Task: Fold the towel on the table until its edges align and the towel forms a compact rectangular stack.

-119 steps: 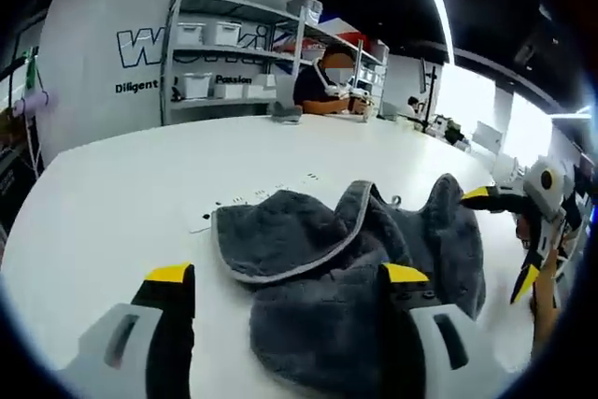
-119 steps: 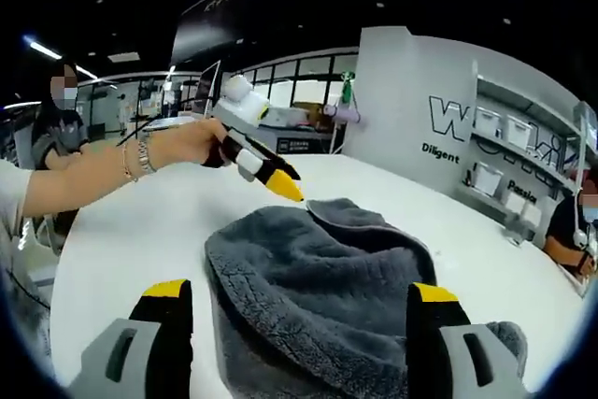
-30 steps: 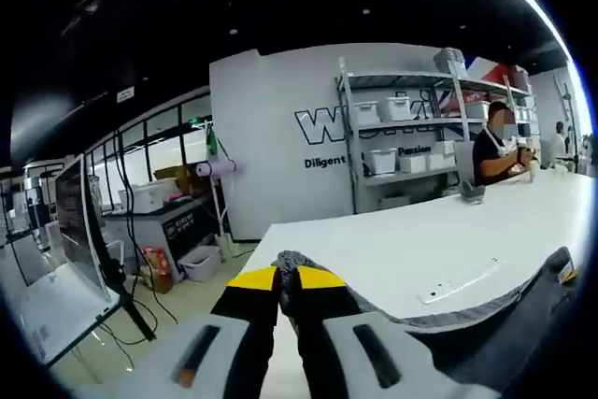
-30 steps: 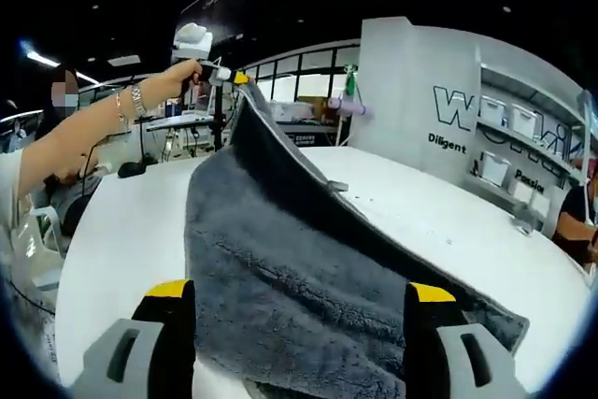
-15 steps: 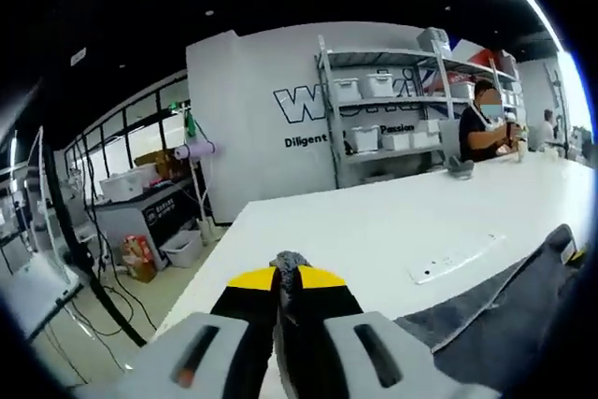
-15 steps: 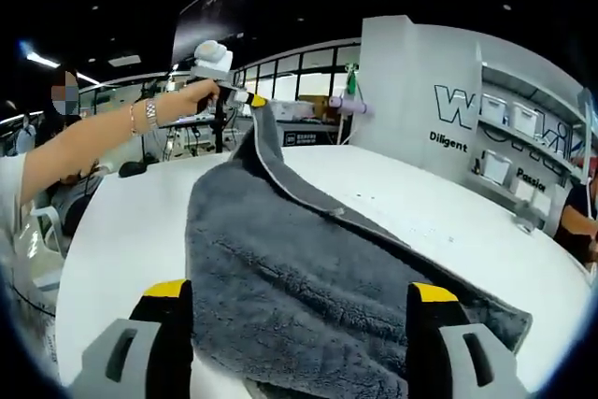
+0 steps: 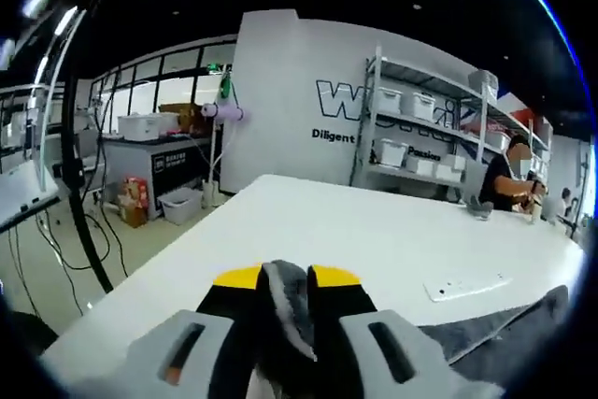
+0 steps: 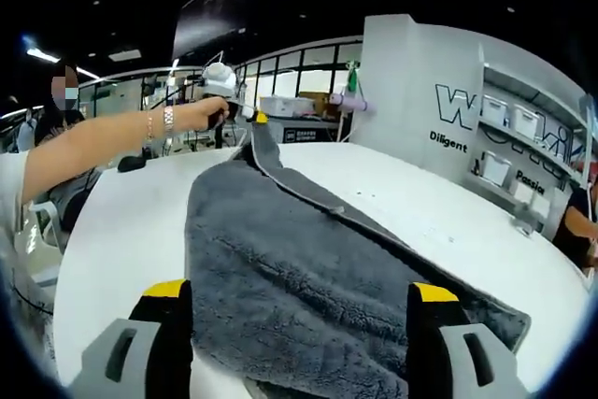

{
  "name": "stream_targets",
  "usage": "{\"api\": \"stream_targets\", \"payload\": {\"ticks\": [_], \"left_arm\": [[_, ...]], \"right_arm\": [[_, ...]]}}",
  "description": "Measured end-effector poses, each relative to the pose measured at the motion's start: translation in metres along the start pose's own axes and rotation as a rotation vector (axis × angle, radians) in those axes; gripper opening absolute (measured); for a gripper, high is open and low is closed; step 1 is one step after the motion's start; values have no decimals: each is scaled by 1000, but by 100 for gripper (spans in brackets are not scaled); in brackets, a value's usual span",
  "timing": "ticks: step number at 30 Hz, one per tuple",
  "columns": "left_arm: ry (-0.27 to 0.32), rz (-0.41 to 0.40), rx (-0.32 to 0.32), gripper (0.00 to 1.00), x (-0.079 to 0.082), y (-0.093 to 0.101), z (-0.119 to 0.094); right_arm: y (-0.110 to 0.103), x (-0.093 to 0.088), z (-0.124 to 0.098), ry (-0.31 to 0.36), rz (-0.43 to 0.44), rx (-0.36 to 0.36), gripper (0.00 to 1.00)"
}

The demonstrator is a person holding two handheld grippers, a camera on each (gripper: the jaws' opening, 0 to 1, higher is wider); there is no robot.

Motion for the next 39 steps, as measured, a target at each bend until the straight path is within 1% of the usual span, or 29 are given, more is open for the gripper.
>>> {"api": "stream_targets", "payload": {"ticks": [1,2,3,4,5,6,7,9,10,11,12,13,15,16,17,18,19,21,22,23,24,25,28,29,30,33,35,37,39], "left_arm": [[-26,15,-43,30,-8,6,-3],[-66,30,-75,35,-11,5,4],[-106,50,-88,39,-18,7,3],[-115,46,-92,41,-21,8,1],[-100,40,-93,45,-22,9,-2],[-83,28,-103,47,-15,4,7],[-58,19,-111,50,-12,4,6],[-47,15,-126,60,-7,3,3],[-45,17,-135,68,-6,5,1],[-52,15,-158,74,-2,5,4],[-60,-4,-201,80,5,6,12],[-54,-26,-246,88,11,10,15],[-48,-37,-307,99,22,15,21],[-49,-23,-320,98,30,16,21],[-45,7,-331,99,34,18,21],[-40,52,-335,99,45,17,26],[-38,91,-335,99,50,16,27],[-31,129,-345,99,58,20,21],[-22,136,-357,99,61,24,12],[-9,140,-379,99,67,25,9],[19,145,-411,99,71,32,-2],[28,157,-440,99,76,34,-6],[63,193,-473,99,87,37,-27],[84,216,-484,99,92,39,-36],[102,234,-492,99,93,41,-45],[131,276,-534,99,89,49,-67],[125,314,-571,99,76,56,-80],[117,345,-623,99,59,65,-94],[124,356,-662,99,46,73,-106]], "right_arm": [[0,0,0,-2,-1,0,99],[0,0,1,-4,0,0,99],[-1,-1,1,-10,0,3,99],[-1,-2,2,-15,2,5,99],[-2,-3,3,-18,3,7,99],[-2,-3,3,-20,3,9,99],[-2,-4,3,-23,4,10,99],[-2,-4,4,-28,6,12,99],[-2,-5,4,-29,6,12,99],[-2,-5,4,-29,7,12,99],[-2,-5,4,-28,8,12,99],[-2,-4,4,-26,10,12,99],[-4,-3,3,-23,2,13,99],[-4,-3,3,-23,-1,14,99],[-5,-3,3,-23,-2,16,99],[-5,-3,3,-24,-2,17,99],[-5,-4,4,-27,-2,19,99],[-6,-6,5,-35,-2,20,99],[-6,-6,6,-39,-2,19,99],[-5,-7,6,-43,-4,19,99],[-6,-8,7,-46,-5,19,99],[-6,-8,7,-48,-7,19,99],[-8,-9,9,-55,-13,23,99],[-8,-10,10,-59,-16,23,99],[-9,-10,11,-62,-18,22,99],[-9,-13,12,-79,-27,24,99],[-9,-13,12,-84,-32,23,99],[-9,-13,13,-83,-32,22,99],[-9,-13,12,-87,-34,19,99]]}}
Point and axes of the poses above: the point that each gripper's makers call its tool centre point, and the gripper's own axes: z roughly forward along the fingers, y roughly to its right, x roughly out of its top, the point moved 5 cm from there along -z, roughly backward along the fingers, and after that the axes turned 7 degrees about z, right-handed, at the moved point
